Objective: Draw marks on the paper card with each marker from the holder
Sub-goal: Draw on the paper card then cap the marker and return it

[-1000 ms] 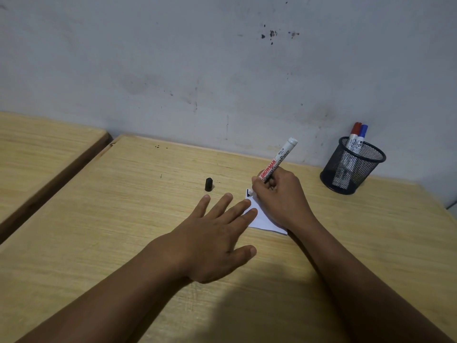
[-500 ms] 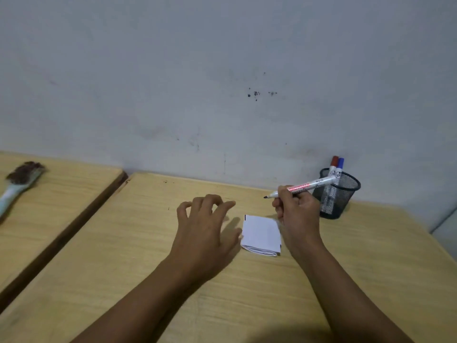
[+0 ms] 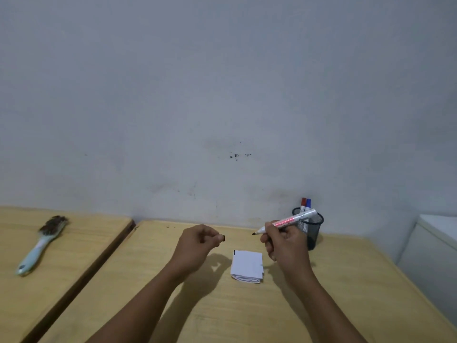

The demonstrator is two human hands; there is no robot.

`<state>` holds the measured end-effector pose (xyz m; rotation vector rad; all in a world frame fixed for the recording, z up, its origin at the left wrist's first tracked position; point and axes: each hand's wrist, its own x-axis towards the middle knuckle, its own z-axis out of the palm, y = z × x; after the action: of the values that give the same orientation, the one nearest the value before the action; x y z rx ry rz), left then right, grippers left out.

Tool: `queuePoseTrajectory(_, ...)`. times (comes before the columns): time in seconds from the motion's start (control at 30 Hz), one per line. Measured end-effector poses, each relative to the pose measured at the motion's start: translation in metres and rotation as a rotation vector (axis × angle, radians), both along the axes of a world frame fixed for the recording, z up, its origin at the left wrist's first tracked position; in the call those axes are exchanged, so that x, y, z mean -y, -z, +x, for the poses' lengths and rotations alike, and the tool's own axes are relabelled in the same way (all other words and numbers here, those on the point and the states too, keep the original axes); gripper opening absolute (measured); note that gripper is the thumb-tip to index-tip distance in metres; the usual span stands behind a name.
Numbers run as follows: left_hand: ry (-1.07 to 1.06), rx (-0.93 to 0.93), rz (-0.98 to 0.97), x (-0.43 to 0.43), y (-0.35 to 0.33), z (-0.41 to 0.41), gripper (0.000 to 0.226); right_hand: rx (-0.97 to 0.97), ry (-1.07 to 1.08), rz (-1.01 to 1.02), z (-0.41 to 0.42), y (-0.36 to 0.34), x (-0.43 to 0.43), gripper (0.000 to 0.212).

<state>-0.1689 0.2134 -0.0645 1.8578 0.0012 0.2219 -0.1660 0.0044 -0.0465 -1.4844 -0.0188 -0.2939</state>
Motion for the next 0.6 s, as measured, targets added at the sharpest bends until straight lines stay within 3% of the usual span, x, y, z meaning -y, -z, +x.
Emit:
queuePoseTrajectory(0.07,0.094,0.014,-0.139,0.015,-0.016,-0.013,0.017,0.021,-0.025,0.009,-0.008,-0.013,-0.001,0.016)
queuePoseTrajectory(0.17,0.196,0.061,-0.186,0.039,-0.036,-0.025,0.016,0.052,-0.046,-0.005,-0.014,-0.028,-0.001,0.016)
queuePoseTrajectory(0.37,0.252,0.167,-0.207,0.074,-0.067,-0.044,0.011,0.094,-0.015,0.015,-0.036,-0.055,0.030,0.020)
queuePoseTrajectory(0.6,0.329,0.228,-0.111,0.104,-0.081,-0.047,0.014,0.147,-0.011,-0.140,-0.049,-0.069,0.057,0.025)
